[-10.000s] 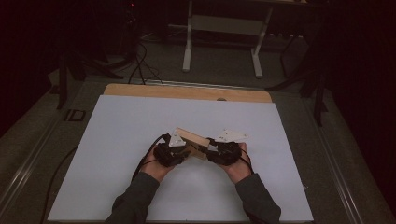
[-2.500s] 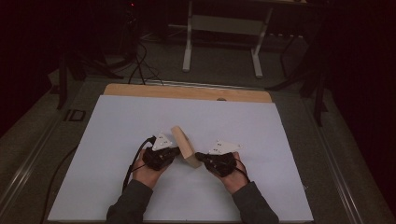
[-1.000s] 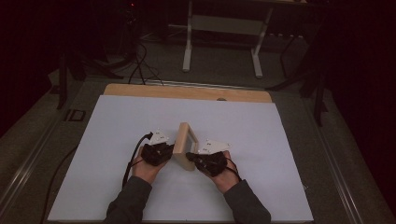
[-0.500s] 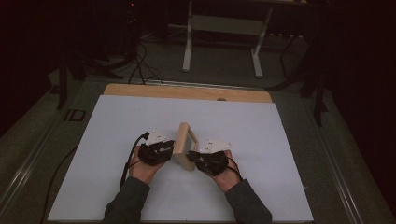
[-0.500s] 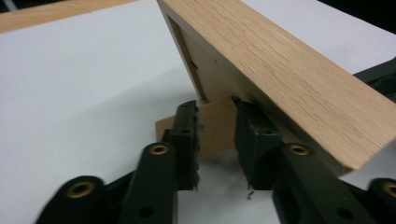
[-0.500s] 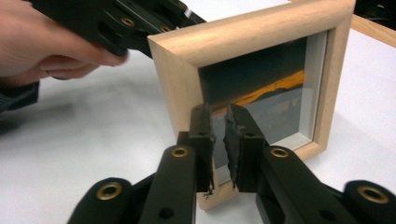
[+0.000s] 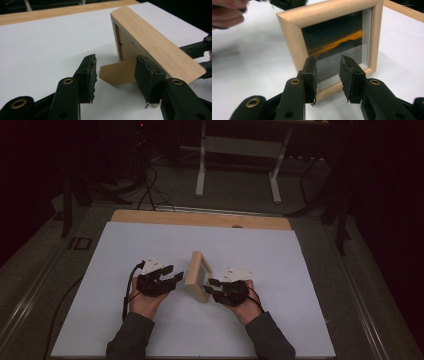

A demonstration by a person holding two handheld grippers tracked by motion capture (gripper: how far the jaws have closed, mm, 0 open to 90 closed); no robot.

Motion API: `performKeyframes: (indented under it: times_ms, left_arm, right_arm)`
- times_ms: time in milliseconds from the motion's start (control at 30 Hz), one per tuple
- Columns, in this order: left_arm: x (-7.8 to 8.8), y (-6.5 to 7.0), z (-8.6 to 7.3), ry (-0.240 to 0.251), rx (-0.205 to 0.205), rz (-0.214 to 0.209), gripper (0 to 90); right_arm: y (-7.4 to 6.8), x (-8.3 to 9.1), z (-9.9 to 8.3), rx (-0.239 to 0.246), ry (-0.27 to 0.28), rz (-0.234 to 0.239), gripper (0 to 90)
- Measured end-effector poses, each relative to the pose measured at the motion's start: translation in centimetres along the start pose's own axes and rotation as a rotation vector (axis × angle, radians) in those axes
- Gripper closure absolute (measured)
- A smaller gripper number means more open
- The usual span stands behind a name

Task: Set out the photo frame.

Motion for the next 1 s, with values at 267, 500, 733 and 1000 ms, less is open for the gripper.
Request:
performKeyframes:
  times_ms: [267,500,733,1000]
  left_arm:
    - [1.1,0.2,0.5,0.032,0.020,0.002,42.8]
    - [1.4,1.2,1.2,0.057,0.021,-0.018,35.0]
    - [1.4,2.2,1.4,0.064,0.016,-0.052,32.9]
    - [0.6,3.8,1.2,0.041,-0.021,-0.072,32.0]
  right_arm:
    - [0.6,0.1,-0.5,-0.020,-0.010,-0.009,61.5]
    - [1.0,0.2,-1.0,-0.034,-0.023,-0.013,59.0]
    - [1.1,0.2,-1.2,-0.043,-0.027,-0.017,57.7]
    - [1.2,0.1,-1.4,-0.045,-0.029,-0.015,56.9]
Point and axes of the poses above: each handheld gripper's, and its own axes: x roughly backward along the jaws, z roughly out of its top, y roughly to its right, the point moved 5 cm from there along -x, roughly forward along the jaws, and after that the axes turned 2 degrees about -y, right-handed, at the moved point
